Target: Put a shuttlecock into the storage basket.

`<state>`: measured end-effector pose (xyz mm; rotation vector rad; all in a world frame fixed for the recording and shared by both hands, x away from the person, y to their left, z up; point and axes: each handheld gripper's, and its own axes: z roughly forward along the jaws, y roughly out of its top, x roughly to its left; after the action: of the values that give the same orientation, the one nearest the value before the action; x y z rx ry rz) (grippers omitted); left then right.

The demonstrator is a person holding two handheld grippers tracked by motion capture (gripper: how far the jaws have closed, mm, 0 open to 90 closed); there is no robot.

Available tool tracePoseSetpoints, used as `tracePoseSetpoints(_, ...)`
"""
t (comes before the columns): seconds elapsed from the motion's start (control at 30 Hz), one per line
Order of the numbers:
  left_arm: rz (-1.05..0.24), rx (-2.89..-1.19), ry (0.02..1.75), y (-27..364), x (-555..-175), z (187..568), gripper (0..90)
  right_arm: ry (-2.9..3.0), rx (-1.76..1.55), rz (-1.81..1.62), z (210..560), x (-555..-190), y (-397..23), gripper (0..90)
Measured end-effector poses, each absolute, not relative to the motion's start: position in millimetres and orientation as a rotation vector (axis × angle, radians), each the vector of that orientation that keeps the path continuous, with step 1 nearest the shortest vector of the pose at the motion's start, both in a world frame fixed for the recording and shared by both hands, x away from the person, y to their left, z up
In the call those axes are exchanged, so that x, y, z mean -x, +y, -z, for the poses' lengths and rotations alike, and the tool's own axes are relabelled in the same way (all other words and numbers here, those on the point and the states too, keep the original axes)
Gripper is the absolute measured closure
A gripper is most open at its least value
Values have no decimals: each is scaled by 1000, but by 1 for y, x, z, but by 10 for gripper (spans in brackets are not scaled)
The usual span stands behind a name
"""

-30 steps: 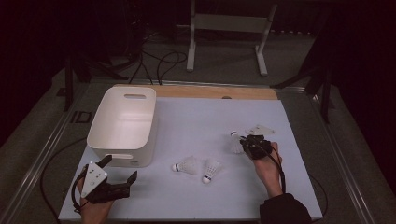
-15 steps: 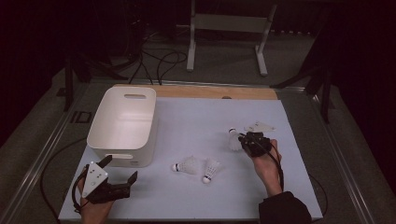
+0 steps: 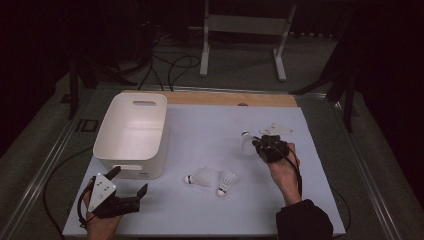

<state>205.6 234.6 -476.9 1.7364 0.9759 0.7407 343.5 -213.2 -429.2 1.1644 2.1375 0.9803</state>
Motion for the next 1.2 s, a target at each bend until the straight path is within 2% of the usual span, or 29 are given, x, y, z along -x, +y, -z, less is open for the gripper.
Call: tracePoseSetpoints(1.2, -735, -1752, 968, 233, -207, 479, 0, 2143, -1141, -1124, 405, -345, -191, 887)
